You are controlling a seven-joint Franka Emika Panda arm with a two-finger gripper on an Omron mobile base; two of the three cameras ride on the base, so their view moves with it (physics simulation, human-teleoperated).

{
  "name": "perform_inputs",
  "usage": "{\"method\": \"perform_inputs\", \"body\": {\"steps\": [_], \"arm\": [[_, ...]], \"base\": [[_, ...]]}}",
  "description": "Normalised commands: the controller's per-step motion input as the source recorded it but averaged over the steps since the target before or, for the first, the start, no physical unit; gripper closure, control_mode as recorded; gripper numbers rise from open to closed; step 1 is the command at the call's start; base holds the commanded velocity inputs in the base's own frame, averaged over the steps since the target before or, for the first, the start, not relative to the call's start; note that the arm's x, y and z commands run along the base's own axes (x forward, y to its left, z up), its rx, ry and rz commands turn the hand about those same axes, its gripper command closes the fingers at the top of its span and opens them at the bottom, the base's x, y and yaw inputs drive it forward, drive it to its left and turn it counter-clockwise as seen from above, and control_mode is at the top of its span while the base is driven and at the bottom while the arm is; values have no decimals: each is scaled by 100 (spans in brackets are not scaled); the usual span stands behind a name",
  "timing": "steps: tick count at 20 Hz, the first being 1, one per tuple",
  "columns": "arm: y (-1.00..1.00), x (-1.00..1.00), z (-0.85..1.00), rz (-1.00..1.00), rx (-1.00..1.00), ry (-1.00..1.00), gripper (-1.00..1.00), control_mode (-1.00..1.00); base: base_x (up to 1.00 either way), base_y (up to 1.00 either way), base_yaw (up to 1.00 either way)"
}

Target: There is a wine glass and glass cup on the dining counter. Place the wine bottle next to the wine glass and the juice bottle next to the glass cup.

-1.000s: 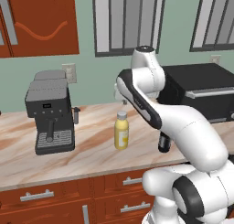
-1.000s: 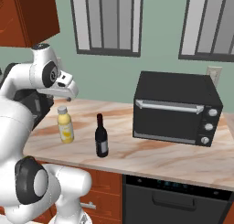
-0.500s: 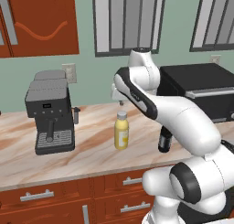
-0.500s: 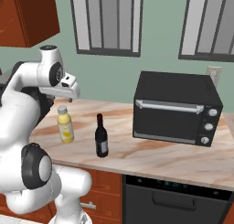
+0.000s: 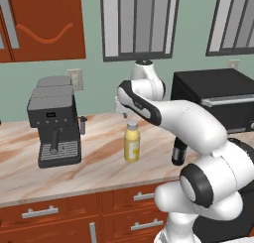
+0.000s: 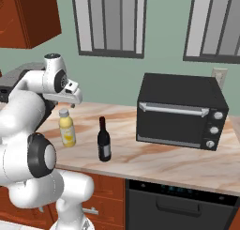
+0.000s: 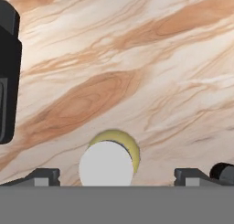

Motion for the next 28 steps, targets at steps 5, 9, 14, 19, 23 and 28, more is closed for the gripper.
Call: {"method": "perform_inputs", "body": {"steps": [5,9,14,19,23,28], "arm": [[13,6,-27,0,0,0,-100,-100],[3,-1,-21,0,0,0,-100,-100],[3,-10,-2,0,0,0,-100,-100],[2,-13,-13,0,-3,0,-100,-100],[0,13,-33,0,-4,0,-100,-100],[0,22,-28,1,-3,0,-100,-100]], "base": [[0,0,0],[0,0,0],[0,0,0],[0,0,0],[0,0,0],[0,0,0]]}}
